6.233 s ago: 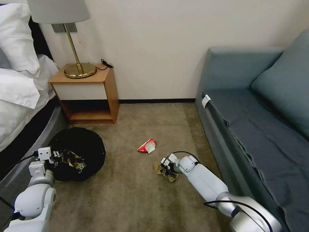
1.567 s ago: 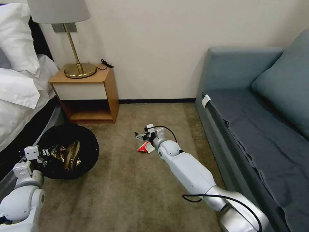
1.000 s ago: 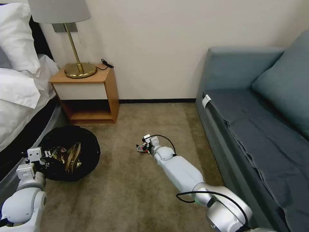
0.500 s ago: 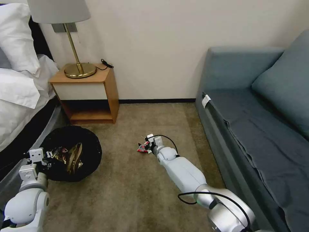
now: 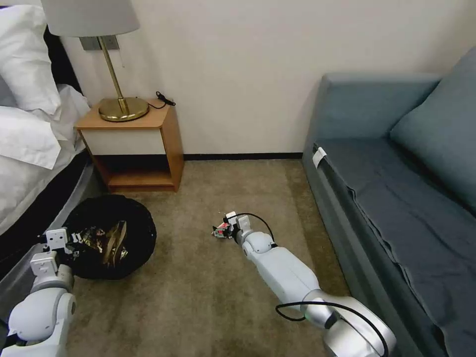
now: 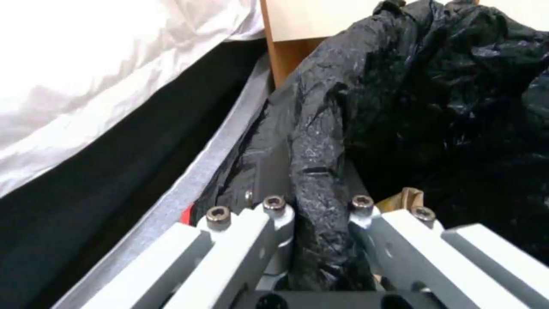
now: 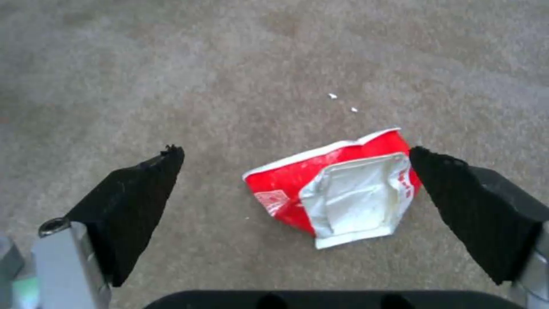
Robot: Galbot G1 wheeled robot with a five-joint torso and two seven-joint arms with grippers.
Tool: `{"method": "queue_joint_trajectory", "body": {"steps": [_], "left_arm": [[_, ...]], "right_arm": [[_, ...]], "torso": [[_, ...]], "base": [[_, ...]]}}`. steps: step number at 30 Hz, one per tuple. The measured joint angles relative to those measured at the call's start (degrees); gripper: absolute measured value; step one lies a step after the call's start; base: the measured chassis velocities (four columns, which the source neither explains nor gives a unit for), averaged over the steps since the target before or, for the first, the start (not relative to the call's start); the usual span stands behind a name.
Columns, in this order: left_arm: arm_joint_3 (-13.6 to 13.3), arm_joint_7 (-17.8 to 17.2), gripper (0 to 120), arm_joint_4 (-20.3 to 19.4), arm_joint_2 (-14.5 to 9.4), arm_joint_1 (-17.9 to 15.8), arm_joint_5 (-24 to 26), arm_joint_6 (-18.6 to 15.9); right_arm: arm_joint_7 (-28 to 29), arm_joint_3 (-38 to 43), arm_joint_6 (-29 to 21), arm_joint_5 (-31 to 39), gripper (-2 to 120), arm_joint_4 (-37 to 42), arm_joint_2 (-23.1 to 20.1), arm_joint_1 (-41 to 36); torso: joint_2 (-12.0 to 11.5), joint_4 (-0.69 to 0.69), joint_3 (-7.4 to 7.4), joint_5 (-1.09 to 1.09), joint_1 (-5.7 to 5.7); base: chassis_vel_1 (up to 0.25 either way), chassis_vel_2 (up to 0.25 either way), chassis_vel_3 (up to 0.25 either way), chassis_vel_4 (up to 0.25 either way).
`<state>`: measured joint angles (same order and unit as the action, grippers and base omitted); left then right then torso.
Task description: Pick up the trash bin, then pick up the garbage on the floor and place it into the trash bin.
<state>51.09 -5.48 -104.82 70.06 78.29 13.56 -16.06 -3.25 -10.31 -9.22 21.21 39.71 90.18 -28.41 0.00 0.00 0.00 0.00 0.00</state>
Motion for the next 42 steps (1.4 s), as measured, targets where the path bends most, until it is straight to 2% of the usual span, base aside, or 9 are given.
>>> {"method": "queue_joint_trajectory", "body": {"steps": [42], "left_arm": [[-0.6, 0.3, 4, 0.7, 0.2, 0.1, -0.3, 0.5]], "right_arm": [[0.4, -0.9, -1.2, -0.2, 100, 0.7, -0.5, -1.7]], "torso": [[0.0, 0.01, 0.0, 0.0, 0.0]], "base": [[-0.025, 0.028, 0.025, -0.026]]}}
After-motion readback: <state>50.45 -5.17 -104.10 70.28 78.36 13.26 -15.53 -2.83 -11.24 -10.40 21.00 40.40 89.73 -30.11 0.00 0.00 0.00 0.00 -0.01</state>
